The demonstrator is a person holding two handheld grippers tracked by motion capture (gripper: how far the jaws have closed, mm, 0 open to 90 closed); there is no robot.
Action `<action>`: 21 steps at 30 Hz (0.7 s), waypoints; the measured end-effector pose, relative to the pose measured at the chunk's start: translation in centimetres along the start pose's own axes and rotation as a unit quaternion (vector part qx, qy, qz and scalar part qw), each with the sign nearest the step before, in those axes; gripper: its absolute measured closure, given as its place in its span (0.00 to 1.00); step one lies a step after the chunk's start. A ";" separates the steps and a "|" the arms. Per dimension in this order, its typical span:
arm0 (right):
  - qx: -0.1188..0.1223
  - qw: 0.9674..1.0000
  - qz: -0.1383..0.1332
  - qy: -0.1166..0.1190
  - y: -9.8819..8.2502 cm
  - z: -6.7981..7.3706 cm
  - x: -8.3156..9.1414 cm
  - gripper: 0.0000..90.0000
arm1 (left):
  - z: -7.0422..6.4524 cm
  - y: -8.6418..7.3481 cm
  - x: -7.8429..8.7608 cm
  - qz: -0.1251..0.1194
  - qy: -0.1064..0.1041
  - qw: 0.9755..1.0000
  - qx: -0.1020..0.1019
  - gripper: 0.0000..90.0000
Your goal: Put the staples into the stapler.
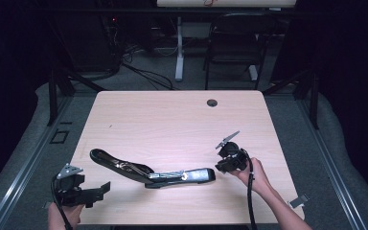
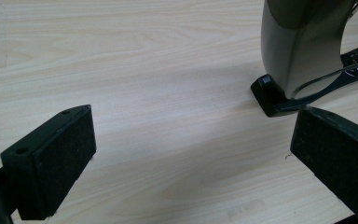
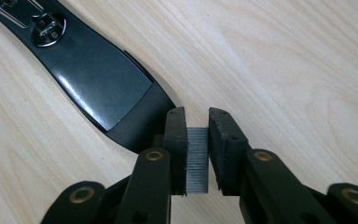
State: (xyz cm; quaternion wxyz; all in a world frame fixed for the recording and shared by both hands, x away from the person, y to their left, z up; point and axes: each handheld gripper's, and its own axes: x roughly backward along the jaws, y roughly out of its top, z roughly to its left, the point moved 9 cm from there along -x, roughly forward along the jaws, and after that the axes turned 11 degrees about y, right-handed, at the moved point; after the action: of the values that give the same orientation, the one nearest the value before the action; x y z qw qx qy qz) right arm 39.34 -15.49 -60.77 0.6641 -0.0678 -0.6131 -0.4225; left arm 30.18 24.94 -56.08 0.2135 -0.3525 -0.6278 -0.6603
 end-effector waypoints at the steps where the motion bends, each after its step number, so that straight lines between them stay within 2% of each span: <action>1: 0.003 1.000 0.001 -0.002 0.1 0.0 0.0 0.87 | 0.0 0.0 0.0 0.001 0.000 1.000 0.000 0.00; 5: 0.008 1.000 -0.006 0.008 0.5 0.3 -0.2 0.87 | 0.0 0.0 0.0 0.002 -0.002 1.000 0.000 0.00; 10: 0.026 1.000 -0.001 0.015 0.9 0.4 -0.3 0.87 | 0.0 0.0 -0.1 0.003 0.000 1.000 -0.002 0.00; 11: 0.026 0.999 -0.008 0.017 1.0 0.5 -0.3 0.87 | 0.0 0.0 -0.1 0.003 0.000 1.000 -0.003 0.00; 16: 0.054 0.998 -0.015 0.028 1.5 0.7 -0.2 0.87 | -0.1 0.0 -0.1 0.003 0.000 1.000 -0.003 0.00; 20: 0.065 0.997 -0.018 0.035 1.6 0.9 0.0 0.87 | -0.1 0.0 -0.1 0.004 -0.001 1.000 -0.004 0.00; 21: 0.066 0.997 -0.020 0.043 1.7 1.0 0.0 0.87 | -0.1 0.0 -0.2 0.003 -0.001 1.000 -0.004 0.00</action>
State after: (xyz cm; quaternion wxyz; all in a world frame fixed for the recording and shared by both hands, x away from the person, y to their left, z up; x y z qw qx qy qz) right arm 39.67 -13.77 -59.76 0.6844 0.0063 -0.6116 -0.3970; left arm 30.26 24.79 -56.20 0.2138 -0.3561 -0.6242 -0.6617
